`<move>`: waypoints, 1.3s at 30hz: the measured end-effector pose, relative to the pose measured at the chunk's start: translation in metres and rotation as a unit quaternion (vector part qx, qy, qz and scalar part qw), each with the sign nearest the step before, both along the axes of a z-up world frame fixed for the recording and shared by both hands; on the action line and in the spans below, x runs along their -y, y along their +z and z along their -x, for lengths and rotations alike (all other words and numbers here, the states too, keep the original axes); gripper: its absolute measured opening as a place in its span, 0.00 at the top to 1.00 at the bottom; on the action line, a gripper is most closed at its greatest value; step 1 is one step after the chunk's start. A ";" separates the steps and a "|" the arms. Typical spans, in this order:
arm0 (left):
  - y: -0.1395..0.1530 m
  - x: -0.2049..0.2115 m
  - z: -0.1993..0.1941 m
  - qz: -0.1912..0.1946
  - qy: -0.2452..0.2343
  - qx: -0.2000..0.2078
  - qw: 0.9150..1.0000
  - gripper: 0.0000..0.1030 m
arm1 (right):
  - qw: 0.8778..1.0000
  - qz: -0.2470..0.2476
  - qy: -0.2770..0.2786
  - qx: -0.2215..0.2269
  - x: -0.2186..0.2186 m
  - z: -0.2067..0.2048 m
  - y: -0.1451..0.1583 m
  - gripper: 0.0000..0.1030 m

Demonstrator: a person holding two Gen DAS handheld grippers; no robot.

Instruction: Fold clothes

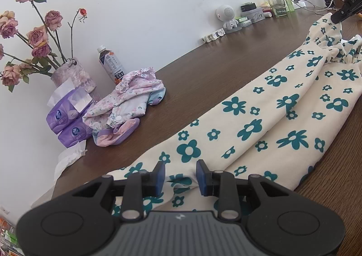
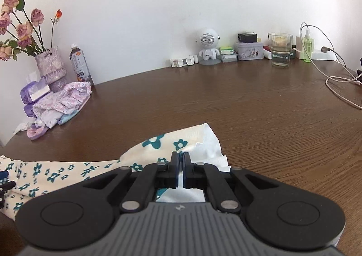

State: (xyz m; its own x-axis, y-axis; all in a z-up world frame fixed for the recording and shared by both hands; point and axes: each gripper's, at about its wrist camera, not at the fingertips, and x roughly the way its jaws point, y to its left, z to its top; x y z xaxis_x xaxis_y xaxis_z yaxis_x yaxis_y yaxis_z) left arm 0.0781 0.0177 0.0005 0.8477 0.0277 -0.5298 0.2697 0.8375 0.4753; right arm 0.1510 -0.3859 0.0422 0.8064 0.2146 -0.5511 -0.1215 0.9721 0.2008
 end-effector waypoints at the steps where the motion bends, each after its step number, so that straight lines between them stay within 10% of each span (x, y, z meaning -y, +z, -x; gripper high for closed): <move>1: 0.000 0.000 0.000 0.000 0.000 0.000 1.000 0.72 | 1.000 -0.001 0.000 -0.003 0.002 0.004 0.002 0.98; 9: -0.001 0.001 0.001 -0.003 -0.001 0.003 1.000 0.73 | 0.998 0.015 -0.019 -0.054 0.007 0.005 -0.026 0.99; 15: -0.001 0.001 0.001 -0.005 -0.001 0.005 1.000 0.73 | 0.999 -0.009 -0.045 0.010 0.017 0.007 0.002 0.92; 20: -0.002 0.002 0.002 -0.006 0.000 0.006 1.000 0.73 | 0.999 0.019 0.004 0.025 -0.010 -0.016 0.002 0.63; 24: -0.002 0.001 0.002 -0.005 0.000 0.006 1.000 0.73 | 0.997 0.063 0.041 0.003 -0.035 -0.036 -0.011 0.68; 26: -0.002 0.000 0.001 -0.002 0.000 0.005 1.000 0.73 | 0.995 0.083 0.049 -0.022 -0.038 -0.036 -0.019 0.92; 39: -0.001 0.000 0.003 0.001 0.002 0.011 1.000 0.72 | 0.998 0.063 0.013 -0.020 -0.016 -0.015 -0.024 0.92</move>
State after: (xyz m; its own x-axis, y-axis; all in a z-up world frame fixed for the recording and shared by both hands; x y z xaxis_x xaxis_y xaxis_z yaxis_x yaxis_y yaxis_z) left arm 0.0754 0.0180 -0.0008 0.8593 0.0298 -0.5106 0.2562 0.8390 0.4801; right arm 0.1664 -0.3702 0.0187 0.7777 0.1628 -0.6072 -0.1415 0.9864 0.0832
